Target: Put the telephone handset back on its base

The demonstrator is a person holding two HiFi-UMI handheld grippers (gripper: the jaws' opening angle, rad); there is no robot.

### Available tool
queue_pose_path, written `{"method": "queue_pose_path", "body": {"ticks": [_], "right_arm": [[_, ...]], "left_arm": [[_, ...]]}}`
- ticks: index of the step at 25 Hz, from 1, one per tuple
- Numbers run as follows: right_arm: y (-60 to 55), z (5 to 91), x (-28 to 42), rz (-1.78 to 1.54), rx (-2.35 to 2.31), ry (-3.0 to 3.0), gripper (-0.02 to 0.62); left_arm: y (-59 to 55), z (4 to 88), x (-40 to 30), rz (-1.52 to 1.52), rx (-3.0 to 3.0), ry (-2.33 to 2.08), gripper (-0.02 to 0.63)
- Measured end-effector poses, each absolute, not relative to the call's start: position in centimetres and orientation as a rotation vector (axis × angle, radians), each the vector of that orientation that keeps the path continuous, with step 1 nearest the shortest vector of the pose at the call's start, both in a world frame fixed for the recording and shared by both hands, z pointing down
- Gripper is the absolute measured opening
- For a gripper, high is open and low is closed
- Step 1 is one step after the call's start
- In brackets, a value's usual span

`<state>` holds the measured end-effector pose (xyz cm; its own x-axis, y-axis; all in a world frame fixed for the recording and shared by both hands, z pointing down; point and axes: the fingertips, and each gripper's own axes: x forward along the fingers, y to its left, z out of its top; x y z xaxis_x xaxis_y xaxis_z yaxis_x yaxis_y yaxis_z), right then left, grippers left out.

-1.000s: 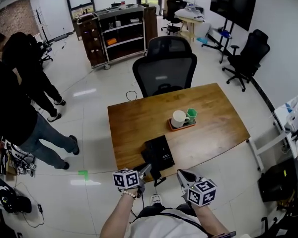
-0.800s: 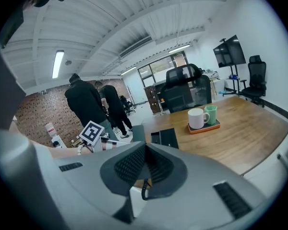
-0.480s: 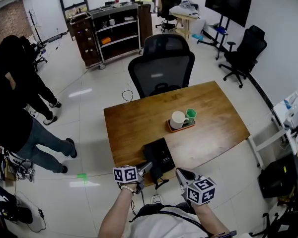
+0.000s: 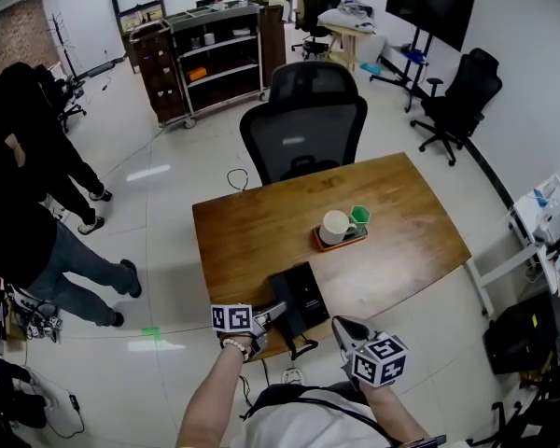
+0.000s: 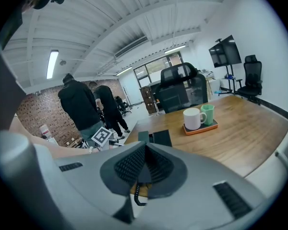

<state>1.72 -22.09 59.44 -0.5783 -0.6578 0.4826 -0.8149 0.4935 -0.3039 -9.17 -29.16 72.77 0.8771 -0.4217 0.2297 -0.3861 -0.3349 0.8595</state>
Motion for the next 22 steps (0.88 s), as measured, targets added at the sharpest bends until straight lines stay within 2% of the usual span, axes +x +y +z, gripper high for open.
{"method": "queue_pose_path", "body": {"ticks": [22], "right_arm": [[-23.0, 60.5, 2.8, 0.789, 1.257, -2.416, 0.002]], "left_arm": [[-30.1, 75.2, -9.0, -0.082, 1.911, -0.613, 0.088]]}}
